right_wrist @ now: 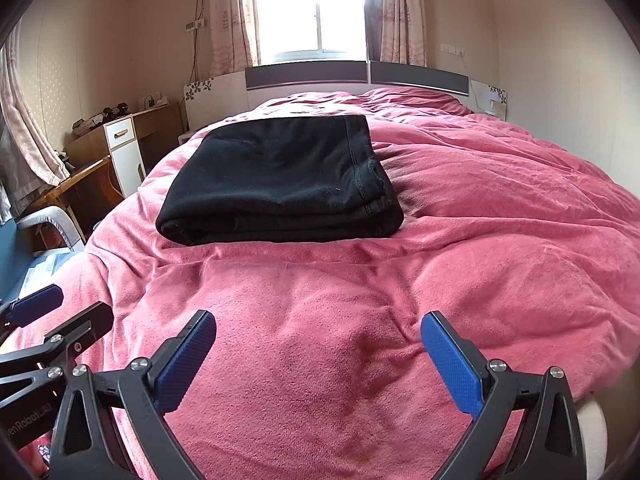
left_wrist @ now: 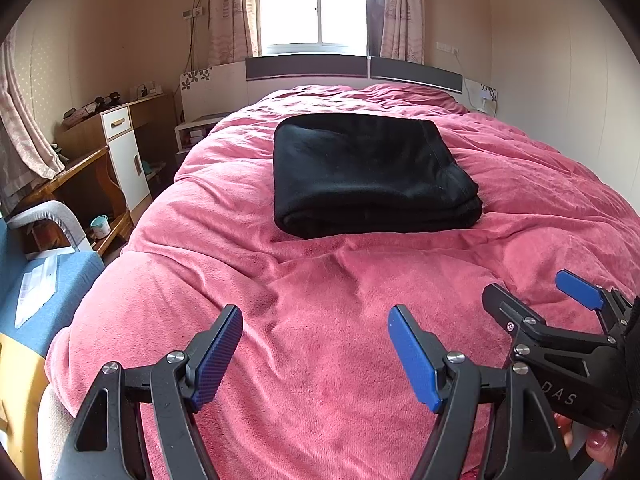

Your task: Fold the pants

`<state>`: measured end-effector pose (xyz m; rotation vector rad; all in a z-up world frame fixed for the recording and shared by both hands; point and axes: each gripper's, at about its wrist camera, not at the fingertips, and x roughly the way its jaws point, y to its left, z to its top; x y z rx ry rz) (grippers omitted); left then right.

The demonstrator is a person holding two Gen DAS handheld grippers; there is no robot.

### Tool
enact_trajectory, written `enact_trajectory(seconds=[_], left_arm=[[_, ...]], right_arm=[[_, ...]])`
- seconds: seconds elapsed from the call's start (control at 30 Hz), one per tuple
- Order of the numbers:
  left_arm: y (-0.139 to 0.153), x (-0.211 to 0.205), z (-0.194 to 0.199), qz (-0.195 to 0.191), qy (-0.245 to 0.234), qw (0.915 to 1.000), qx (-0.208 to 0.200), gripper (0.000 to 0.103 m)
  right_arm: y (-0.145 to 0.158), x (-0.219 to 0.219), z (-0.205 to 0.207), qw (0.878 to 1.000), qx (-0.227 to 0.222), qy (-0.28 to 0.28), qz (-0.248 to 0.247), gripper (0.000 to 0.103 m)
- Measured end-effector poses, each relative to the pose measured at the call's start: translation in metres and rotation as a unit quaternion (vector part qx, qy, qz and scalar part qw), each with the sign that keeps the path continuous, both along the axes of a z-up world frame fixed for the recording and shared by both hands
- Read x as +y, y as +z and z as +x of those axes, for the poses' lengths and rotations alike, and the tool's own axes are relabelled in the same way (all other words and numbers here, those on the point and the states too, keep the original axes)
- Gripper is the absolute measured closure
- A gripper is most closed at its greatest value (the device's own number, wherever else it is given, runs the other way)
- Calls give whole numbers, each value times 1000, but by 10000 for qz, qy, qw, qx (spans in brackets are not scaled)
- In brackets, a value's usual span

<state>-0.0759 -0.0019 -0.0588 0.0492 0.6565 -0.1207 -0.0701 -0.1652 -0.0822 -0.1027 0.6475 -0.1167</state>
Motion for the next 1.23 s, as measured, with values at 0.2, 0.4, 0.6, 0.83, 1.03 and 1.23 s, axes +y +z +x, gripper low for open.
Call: enact_trajectory(seconds=[0.2, 0.4, 0.6, 0.83, 1.03, 1.23], left_arm=[[0, 1, 0, -7, -4, 10000, 20, 26], [-1, 1, 0, -2, -5, 10000, 30, 26], [-3, 2, 2, -11, -11, 10000, 87, 26], [-4, 3, 3, -31, -5, 9999, 126, 26], [-5, 4, 4, -31, -26, 9999, 146, 26], [-7, 5, 5, -45, -22, 9998, 191, 26]], right_arm=[[-1, 0, 0, 10000, 20, 9, 6, 0], [-2, -1, 1, 10000, 44, 3, 22, 0], [-2, -2, 2, 10000, 71, -9, 15, 0], [-4, -2, 3, 9999, 105, -17, 43, 0], [-4, -2, 3, 9999, 110, -14, 53, 0], [-6, -2, 5, 9999, 152, -32, 56, 0]])
